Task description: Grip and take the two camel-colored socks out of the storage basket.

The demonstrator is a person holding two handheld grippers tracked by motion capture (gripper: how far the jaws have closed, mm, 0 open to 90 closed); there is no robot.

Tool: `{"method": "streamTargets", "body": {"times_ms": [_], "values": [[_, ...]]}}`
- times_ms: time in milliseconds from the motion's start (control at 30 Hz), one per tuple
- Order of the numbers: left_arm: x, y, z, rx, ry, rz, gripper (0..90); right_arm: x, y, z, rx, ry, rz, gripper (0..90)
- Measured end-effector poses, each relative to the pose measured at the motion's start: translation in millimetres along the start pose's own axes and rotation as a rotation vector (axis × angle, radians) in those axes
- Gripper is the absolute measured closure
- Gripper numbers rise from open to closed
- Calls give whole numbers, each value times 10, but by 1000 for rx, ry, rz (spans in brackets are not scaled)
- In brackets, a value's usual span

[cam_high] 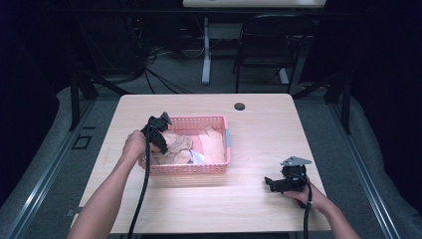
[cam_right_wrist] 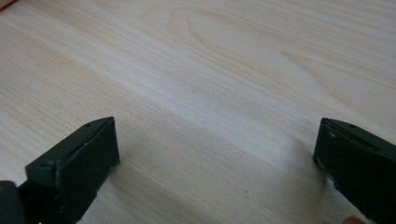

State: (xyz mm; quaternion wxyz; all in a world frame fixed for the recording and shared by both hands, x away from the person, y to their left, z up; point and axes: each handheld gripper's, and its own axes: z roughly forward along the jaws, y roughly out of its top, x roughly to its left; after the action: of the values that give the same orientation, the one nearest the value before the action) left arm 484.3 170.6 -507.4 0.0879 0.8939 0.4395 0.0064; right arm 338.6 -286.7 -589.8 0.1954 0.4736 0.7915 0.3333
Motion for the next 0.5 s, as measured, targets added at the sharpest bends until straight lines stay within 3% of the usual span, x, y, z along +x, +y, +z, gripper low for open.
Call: {"method": "streamTargets", "body": {"times_ms": [167, 500], "values": [[-21, -12, -86, -20, 13, 19, 811, 0, 1, -1, 1, 0, 1, 0], [-46, -56, -282, -59, 21, 40, 823, 0, 0, 0, -1, 0, 0, 0]]}}
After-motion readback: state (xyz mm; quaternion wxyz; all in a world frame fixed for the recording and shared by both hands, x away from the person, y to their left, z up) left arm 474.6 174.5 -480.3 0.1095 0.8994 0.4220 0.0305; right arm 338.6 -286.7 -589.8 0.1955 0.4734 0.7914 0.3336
